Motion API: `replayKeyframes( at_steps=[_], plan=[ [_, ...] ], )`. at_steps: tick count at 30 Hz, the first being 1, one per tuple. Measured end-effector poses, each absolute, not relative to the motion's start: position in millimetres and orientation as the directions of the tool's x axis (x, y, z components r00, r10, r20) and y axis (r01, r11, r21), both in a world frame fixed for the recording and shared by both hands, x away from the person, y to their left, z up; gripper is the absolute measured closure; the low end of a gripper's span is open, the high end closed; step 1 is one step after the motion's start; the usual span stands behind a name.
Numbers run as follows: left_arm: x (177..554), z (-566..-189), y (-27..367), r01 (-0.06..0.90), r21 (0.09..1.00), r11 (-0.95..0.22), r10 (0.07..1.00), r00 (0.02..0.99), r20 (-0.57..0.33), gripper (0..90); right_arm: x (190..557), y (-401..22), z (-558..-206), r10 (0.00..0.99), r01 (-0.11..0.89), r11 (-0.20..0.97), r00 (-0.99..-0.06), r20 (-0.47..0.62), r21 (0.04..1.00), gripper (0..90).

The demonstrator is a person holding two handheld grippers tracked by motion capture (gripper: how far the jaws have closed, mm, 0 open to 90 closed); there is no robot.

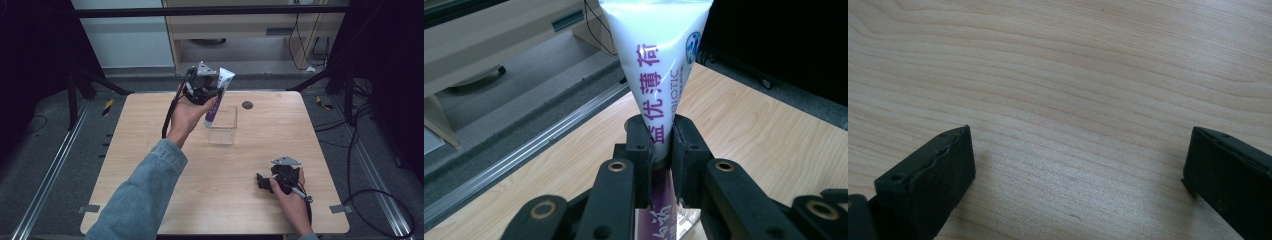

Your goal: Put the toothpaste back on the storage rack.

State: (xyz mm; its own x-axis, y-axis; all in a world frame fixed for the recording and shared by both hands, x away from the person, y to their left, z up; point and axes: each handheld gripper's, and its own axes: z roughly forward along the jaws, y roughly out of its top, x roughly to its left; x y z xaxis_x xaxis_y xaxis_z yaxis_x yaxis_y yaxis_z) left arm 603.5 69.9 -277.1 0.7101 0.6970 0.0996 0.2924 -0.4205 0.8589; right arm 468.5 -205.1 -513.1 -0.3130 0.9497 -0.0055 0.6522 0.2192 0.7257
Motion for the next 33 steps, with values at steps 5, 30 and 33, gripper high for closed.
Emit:
replayKeyframes(
  at_steps=[5,30,33],
  plan=[
    [611,-281,66,0.278,0.870,-0.407,0.687,0.721,0.090,79.7,468,-205,-513,0.950,0.652,0.220,-0.313,-0.006,0.726,0.3],
    [634,-305,57,0.259,0.874,-0.412,0.669,0.737,0.098,79.8,468,-205,-513,0.950,0.654,0.218,-0.312,-0.004,0.724,0.3],
    [635,-306,57,0.259,0.872,-0.416,0.668,0.737,0.100,79.8,468,-205,-513,0.950,0.655,0.218,-0.312,-0.004,0.724,0.3]
  ],
)
